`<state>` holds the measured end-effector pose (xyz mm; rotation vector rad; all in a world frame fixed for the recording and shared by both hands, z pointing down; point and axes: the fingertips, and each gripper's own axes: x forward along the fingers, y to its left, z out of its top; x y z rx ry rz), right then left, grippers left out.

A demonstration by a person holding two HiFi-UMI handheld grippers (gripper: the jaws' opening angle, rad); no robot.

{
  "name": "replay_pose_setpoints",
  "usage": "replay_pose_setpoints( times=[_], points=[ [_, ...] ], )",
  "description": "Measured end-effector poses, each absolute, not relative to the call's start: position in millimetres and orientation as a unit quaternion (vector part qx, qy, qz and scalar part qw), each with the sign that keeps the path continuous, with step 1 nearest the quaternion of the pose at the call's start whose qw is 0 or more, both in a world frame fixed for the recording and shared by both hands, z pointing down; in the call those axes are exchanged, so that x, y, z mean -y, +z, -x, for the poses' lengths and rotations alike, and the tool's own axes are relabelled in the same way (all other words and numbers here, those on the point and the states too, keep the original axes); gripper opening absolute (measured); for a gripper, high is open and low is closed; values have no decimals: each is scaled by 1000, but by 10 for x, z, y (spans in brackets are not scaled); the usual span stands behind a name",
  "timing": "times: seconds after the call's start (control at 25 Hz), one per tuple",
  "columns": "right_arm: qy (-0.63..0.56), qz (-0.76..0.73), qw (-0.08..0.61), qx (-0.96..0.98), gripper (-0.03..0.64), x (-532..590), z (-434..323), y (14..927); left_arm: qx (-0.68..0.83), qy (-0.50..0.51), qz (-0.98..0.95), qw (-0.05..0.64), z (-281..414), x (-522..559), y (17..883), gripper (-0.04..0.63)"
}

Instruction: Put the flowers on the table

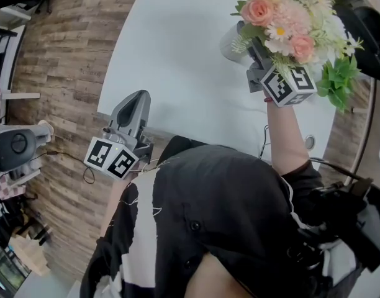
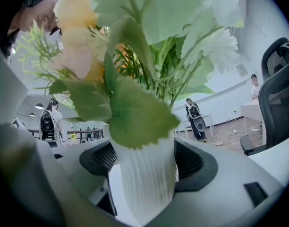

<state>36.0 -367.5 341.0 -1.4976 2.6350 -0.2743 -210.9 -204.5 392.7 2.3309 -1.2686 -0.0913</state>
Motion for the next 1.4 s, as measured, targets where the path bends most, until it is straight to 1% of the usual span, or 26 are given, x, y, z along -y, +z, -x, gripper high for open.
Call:
replay_pose_setpoints(
  times=[0.6,0.8,1.4],
  points=[
    [-77,495,54,-864,368,3661,-319,3431,474,-37,-847,239,2217,1975,3960,14],
    [-68,495,45,-865,368,3635,-125,3352,476,-42,-845,241,2412,1958,3892,14],
    [-70,495,45,-865,368,3693,-162,3461,479,-33,-845,236,2373,1953,3940,13]
  ],
)
